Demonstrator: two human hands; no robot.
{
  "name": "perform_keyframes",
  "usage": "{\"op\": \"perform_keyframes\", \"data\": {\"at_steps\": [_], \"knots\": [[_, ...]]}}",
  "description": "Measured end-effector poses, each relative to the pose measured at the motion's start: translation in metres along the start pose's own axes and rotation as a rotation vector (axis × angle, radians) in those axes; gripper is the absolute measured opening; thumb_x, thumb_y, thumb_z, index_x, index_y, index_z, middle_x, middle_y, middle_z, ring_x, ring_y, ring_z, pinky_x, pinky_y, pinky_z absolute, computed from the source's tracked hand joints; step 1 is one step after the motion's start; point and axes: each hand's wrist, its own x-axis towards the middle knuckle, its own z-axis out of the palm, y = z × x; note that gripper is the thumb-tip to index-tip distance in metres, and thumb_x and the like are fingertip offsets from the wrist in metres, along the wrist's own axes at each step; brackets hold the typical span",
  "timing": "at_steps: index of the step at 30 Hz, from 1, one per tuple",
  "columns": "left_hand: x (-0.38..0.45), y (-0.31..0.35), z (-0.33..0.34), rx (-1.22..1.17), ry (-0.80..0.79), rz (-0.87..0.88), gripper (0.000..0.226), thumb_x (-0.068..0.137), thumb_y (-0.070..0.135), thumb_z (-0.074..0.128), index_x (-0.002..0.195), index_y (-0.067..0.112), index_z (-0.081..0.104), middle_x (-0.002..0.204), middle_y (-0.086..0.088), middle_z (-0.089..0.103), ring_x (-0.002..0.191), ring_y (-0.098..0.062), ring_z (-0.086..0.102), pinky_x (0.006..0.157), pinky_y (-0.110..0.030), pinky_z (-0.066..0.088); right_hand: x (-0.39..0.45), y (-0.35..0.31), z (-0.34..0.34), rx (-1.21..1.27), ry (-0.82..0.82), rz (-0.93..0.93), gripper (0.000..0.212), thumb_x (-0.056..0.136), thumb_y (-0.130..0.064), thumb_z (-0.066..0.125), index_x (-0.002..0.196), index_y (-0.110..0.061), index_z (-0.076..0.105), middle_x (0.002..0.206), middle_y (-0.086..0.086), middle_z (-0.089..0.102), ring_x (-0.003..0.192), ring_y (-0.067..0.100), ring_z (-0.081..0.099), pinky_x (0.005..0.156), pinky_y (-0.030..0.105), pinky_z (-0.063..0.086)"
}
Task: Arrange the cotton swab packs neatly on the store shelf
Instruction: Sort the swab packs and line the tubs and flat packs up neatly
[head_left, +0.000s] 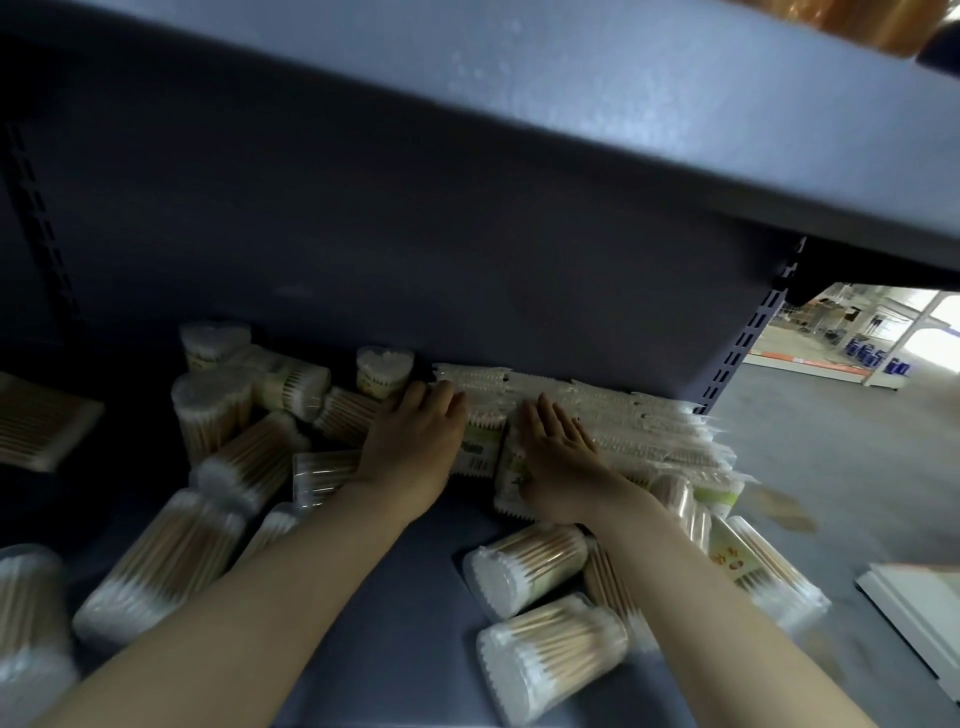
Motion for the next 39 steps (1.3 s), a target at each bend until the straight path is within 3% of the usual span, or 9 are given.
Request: {"op": "perform_keyframes", "data": {"at_steps": [2, 6, 10, 15, 23, 27, 31, 36, 39], "knots": [[-0.002, 0.001, 0.002, -0.03, 0.002, -0.036, 0.058, 0.093, 0.022, 0.046, 0.144, 0.016, 0.019, 0.14, -0.003, 0.027, 0.126, -0.023, 0.03, 0.101, -0.031, 0.029, -0.001, 0.001, -0.001, 0.017, 0.001, -0.006, 0.077, 0.093, -0.017, 0.04, 0.145, -0.009, -0.016, 0.153, 0.011, -0.022, 0.142, 0.021, -0.018, 0.113, 0.03, -0.009], [-0.011, 0.0, -0.003, -0.1, -0.025, -0.08, 0.072, 0.094, 0.028, 0.046, 0.148, 0.007, 0.004, 0.15, -0.009, 0.015, 0.132, -0.028, 0.026, 0.103, -0.035, 0.031, -0.005, 0.004, -0.007, 0.07, 0.048, -0.042, 0.079, 0.09, -0.013, 0.045, 0.148, -0.016, -0.009, 0.155, 0.006, -0.017, 0.143, 0.02, -0.015, 0.115, 0.03, -0.004], [-0.023, -0.006, -0.005, -0.036, 0.143, -0.023, 0.081, 0.049, 0.025, 0.085, 0.119, -0.006, 0.058, 0.113, -0.02, 0.061, 0.09, -0.035, 0.063, 0.069, -0.04, 0.054, -0.007, 0.001, -0.012, 0.114, 0.219, -0.085, 0.068, 0.087, -0.013, 0.05, 0.147, -0.019, 0.019, 0.157, 0.004, 0.009, 0.144, 0.019, 0.008, 0.116, 0.031, 0.015], [-0.037, -0.019, -0.015, 0.036, 0.178, -0.074, 0.07, 0.036, 0.025, 0.086, 0.098, -0.004, 0.069, 0.099, -0.017, 0.067, 0.091, -0.036, 0.062, 0.074, -0.049, 0.052, -0.014, -0.015, -0.014, 0.198, 0.426, -0.079, 0.055, 0.085, -0.01, 0.05, 0.138, -0.019, 0.04, 0.144, 0.003, 0.037, 0.131, 0.021, 0.036, 0.106, 0.03, 0.034], [-0.077, -0.052, -0.042, 0.06, 0.171, -0.136, 0.041, 0.041, 0.021, 0.081, 0.08, 0.01, 0.072, 0.085, -0.014, 0.067, 0.077, -0.039, 0.064, 0.062, -0.044, 0.051, -0.021, -0.064, -0.008, 0.215, 0.476, -0.19, 0.046, 0.085, -0.009, 0.05, 0.129, -0.019, 0.049, 0.134, 0.005, 0.045, 0.123, 0.023, 0.042, 0.099, 0.031, 0.037], [-0.101, -0.079, -0.056, 0.064, 0.196, -0.221, 0.024, 0.058, 0.027, 0.056, 0.073, 0.011, 0.068, 0.073, -0.011, 0.065, 0.065, -0.034, 0.06, 0.059, -0.037, 0.047, -0.021, -0.091, -0.007, 0.203, 0.478, -0.241, 0.031, 0.087, -0.012, 0.048, 0.116, -0.017, 0.057, 0.121, 0.006, 0.053, 0.11, 0.023, 0.05, 0.079, 0.026, 0.035], [-0.123, -0.108, -0.068, 0.084, 0.191, -0.279, 0.027, 0.067, 0.029, 0.046, 0.072, 0.013, 0.067, 0.064, -0.008, 0.061, 0.055, -0.032, 0.057, 0.05, -0.033, 0.042, -0.019, -0.118, -0.008, 0.206, 0.454, -0.268, 0.027, 0.086, -0.012, 0.047, 0.11, -0.016, 0.059, 0.115, 0.009, 0.057, 0.104, 0.027, 0.054, 0.081, 0.032, 0.044], [-0.146, -0.137, -0.076, 0.027, 0.184, -0.333, 0.009, 0.068, 0.019, 0.063, 0.069, 0.011, 0.063, 0.065, -0.009, 0.059, 0.058, -0.033, 0.057, 0.05, -0.031, 0.034, -0.013, -0.149, -0.008, 0.209, 0.436, -0.303, 0.023, 0.086, -0.013, 0.047, 0.103, -0.017, 0.061, 0.108, 0.006, 0.065, 0.1, 0.027, 0.059, 0.079, 0.034, 0.047], [-0.156, -0.153, -0.079, 0.05, 0.224, -0.342, 0.022, 0.072, 0.026, 0.048, 0.068, 0.013, 0.065, 0.073, -0.008, 0.062, 0.067, -0.032, 0.057, 0.056, -0.034, 0.041, -0.007, -0.166, -0.009, 0.249, 0.434, -0.324, 0.023, 0.087, -0.015, 0.048, 0.105, -0.019, 0.062, 0.109, 0.003, 0.064, 0.102, 0.022, 0.058, 0.077, 0.028, 0.044]]}}
